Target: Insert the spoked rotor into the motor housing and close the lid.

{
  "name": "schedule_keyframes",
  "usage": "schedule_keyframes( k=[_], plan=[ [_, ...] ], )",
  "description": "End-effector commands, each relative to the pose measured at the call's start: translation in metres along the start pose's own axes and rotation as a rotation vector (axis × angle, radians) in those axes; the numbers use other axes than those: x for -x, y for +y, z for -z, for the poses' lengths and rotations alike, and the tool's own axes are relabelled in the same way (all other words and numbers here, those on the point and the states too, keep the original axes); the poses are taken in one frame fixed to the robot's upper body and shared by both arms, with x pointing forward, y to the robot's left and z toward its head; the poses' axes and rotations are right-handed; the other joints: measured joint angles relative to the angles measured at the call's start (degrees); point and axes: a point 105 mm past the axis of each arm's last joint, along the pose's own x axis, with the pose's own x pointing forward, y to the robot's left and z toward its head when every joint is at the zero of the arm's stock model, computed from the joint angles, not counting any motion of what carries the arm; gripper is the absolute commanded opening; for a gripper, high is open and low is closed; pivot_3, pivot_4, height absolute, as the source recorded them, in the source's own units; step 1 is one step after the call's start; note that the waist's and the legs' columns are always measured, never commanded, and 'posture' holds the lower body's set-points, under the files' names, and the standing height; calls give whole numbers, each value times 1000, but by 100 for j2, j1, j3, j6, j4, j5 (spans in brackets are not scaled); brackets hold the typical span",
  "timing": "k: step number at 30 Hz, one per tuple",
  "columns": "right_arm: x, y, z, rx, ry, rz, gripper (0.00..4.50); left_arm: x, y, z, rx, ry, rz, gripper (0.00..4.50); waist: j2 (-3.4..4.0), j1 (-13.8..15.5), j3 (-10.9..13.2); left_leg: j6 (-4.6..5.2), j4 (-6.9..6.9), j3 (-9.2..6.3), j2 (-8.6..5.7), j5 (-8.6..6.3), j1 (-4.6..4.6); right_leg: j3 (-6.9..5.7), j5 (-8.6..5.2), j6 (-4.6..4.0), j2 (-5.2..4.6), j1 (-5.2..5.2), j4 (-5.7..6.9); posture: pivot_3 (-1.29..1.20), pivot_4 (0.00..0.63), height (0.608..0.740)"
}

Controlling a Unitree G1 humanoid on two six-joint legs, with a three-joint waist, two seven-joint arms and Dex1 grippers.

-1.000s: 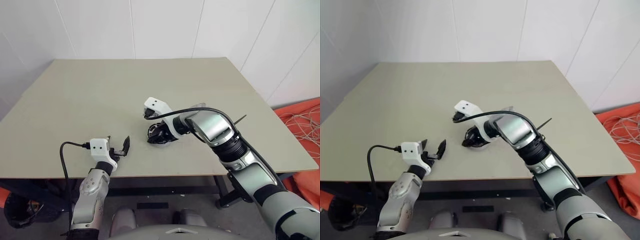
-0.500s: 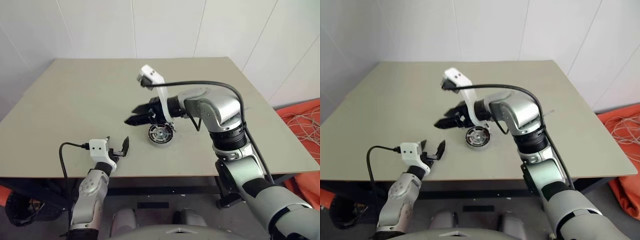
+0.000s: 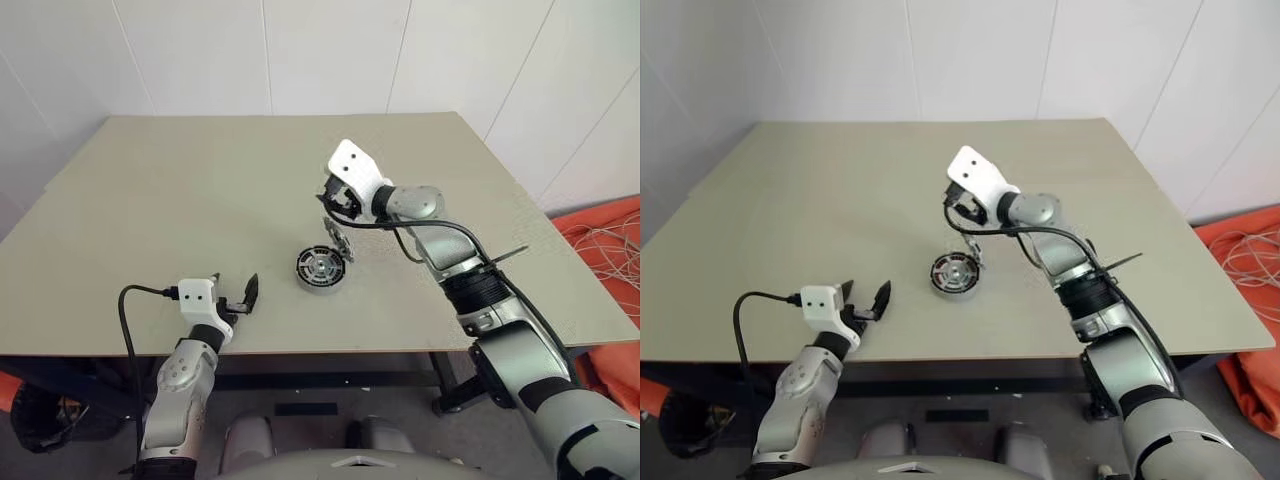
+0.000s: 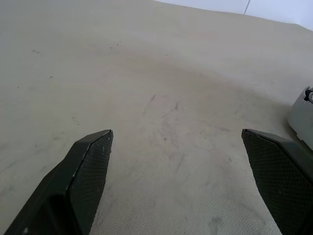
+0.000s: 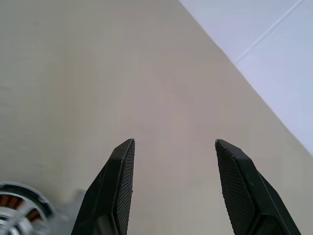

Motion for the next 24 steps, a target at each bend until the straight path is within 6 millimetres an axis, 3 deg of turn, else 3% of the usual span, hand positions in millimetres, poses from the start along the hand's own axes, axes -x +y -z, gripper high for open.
schedule_keyframes(
  k=[1,5,9,13,20,24],
  plan=[
    [8,-20,3,29,-13,89,2932,-2,-2,-12,-9,-47,18,4500,0,-6,0,0,0,0,0,0,-1,0,2,-4,0,-1,-1,0,0,740],
    [22,-7,30,122,54,-15,2932,-2,-3,-12,-11,-45,22,4500,-1,19,0,4,1,-1,-5,-2,-6,-1,3,-6,-3,2,-4,0,0,740],
    [37,11,42,159,58,-120,1686,-1,-2,-12,-13,-43,24,4500,1,-1,1,9,6,-1,-4,-5,-4,0,1,-1,-3,6,-4,0,0,740],
    [45,30,36,122,-5,-196,1686,-1,-3,-12,-13,-42,27,4500,3,-29,2,9,6,1,4,-4,-2,-1,-14,24,2,1,-1,0,0,740],
    [38,37,38,61,-9,-123,1686,-2,-4,-14,-15,-44,30,4500,2,-13,1,9,17,1,4,-4,1,-1,-15,26,0,11,-1,0,0,740],
    [34,46,32,39,-34,-121,406,-3,-4,-16,-15,-45,28,4500,2,-13,1,10,18,0,4,-4,0,-1,-15,26,0,11,-1,0,0,740]
  ],
)
